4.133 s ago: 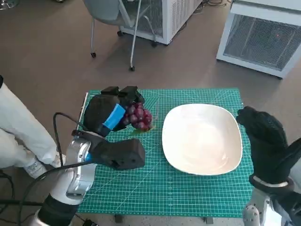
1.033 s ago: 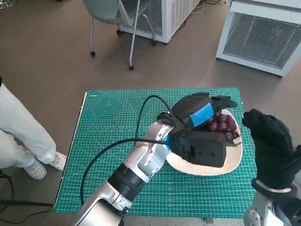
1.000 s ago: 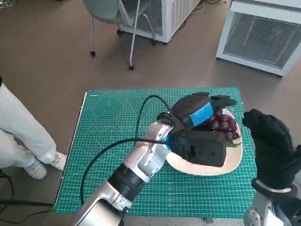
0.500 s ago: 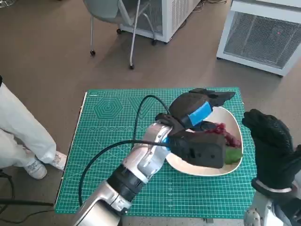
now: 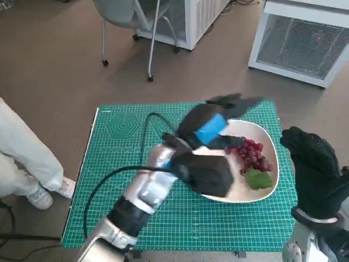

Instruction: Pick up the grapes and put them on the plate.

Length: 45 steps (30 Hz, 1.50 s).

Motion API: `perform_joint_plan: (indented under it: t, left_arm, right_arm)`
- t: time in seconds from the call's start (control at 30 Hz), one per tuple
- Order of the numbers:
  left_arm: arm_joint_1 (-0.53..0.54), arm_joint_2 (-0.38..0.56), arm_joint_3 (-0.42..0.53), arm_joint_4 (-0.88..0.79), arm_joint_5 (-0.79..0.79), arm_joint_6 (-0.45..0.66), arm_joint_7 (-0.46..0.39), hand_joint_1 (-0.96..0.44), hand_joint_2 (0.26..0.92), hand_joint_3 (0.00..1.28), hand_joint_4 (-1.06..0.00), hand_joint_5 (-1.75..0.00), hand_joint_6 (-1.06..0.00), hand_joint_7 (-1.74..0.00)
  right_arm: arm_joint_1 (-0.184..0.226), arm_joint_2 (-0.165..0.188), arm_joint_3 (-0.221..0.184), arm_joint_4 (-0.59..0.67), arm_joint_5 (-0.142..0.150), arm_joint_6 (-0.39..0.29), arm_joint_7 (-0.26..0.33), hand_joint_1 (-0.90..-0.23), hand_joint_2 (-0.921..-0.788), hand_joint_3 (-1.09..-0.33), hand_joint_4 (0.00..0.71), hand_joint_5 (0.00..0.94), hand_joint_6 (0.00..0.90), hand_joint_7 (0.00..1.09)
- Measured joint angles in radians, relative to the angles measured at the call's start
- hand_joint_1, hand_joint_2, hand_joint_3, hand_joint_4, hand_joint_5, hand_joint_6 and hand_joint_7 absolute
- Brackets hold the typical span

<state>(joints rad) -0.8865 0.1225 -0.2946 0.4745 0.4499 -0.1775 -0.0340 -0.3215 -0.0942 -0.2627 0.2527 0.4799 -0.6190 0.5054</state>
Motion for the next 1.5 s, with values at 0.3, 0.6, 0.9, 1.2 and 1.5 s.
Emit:
perform_joint_plan:
  t: [0.3,0.6,0.9,1.2,1.5]
  left_arm:
    - [0.122,0.09,0.194,-0.024,-0.324,-0.156,-0.144,-0.47,0.921,0.2,-0.4,-0.01,-0.43,0.0]
    - [0.261,0.102,0.355,-0.104,-0.699,-0.114,-0.362,-0.41,0.921,0.25,-0.41,-0.01,-0.4,0.0]
    - [0.437,0.102,0.444,-0.25,-0.893,-0.053,-0.478,-0.33,0.921,0.26,-0.4,0.0,-0.38,0.0]
    - [0.519,0.1,0.448,-0.295,-0.881,-0.053,-0.499,-0.29,0.921,0.27,-0.37,0.0,-0.36,0.0]
    - [0.564,0.077,0.448,-0.309,-0.882,-0.053,-0.5,-0.24,0.921,0.28,-0.37,0.0,-0.37,-0.01]
  right_arm:
    - [0.003,-0.001,0.002,-0.01,0.001,0.0,0.0,-0.383,-0.921,-0.585,0.609,0.128,0.256,0.82]
    - [0.002,0.003,0.011,-0.021,-0.007,0.001,-0.006,-0.386,-0.921,-0.584,0.608,0.131,0.258,0.82]
    - [0.008,0.017,0.026,-0.03,-0.015,0.012,-0.032,-0.387,-0.921,-0.585,0.607,0.134,0.259,0.82]
    - [0.01,0.022,0.036,-0.035,-0.016,0.019,-0.034,-0.388,-0.921,-0.586,0.605,0.138,0.258,0.82]
    - [0.016,0.018,0.035,-0.041,-0.014,0.033,-0.034,-0.393,-0.921,-0.586,0.602,0.142,0.255,0.83]
